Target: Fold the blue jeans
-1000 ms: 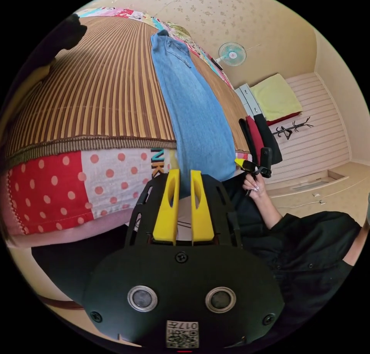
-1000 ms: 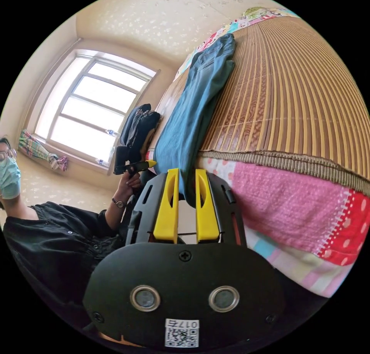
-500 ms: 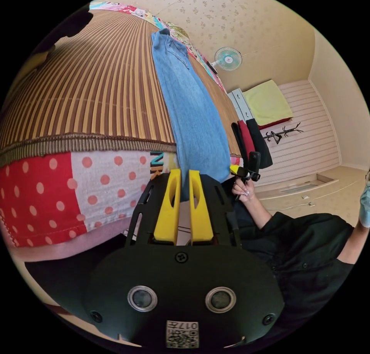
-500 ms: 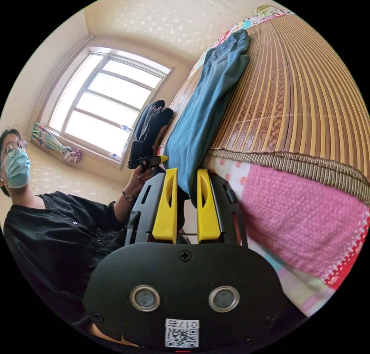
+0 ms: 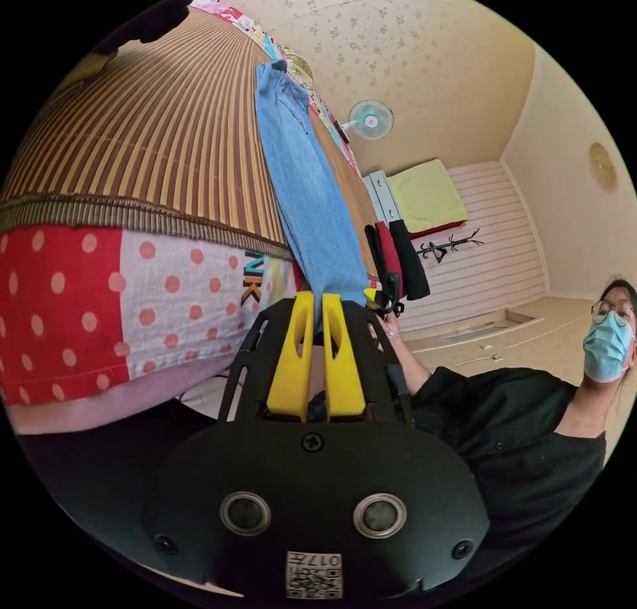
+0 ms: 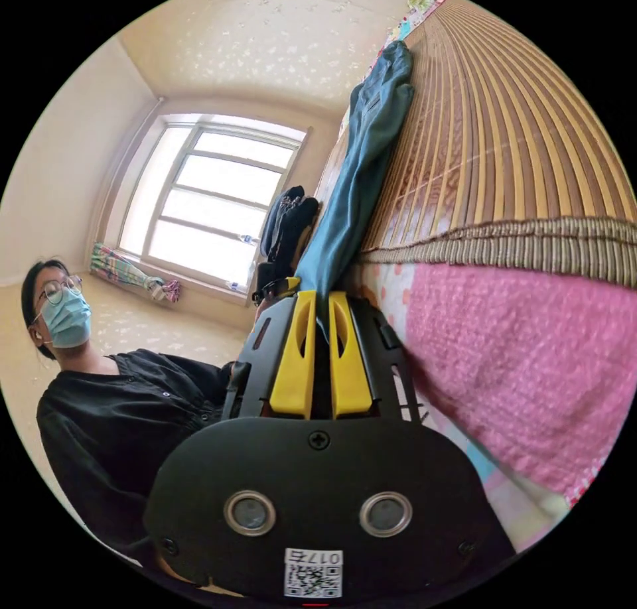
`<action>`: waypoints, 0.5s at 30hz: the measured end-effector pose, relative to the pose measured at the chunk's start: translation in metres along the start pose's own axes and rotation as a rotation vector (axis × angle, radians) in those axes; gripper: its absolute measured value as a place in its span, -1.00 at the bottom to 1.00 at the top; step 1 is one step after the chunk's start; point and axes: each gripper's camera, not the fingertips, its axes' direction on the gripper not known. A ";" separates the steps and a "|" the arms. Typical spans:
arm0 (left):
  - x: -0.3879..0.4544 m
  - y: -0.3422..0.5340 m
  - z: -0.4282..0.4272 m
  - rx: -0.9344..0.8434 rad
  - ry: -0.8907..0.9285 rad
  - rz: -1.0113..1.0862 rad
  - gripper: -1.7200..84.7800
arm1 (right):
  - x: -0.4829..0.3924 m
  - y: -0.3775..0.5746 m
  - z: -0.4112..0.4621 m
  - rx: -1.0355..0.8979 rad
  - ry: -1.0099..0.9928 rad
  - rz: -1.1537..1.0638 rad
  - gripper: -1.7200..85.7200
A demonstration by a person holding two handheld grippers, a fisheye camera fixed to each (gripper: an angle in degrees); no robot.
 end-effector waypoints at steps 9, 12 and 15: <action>-0.001 -0.012 0.018 -0.061 -0.017 -0.059 -0.93 | -0.004 -0.011 -0.012 0.001 -0.014 0.036 -0.89; 0.022 -0.008 0.011 -0.046 -0.056 -0.013 -0.96 | -0.014 -0.007 -0.030 0.066 -0.047 0.047 -0.90; 0.047 -0.002 -0.002 -0.013 -0.022 0.040 -0.97 | -0.033 -0.006 -0.048 0.102 -0.107 0.022 -0.90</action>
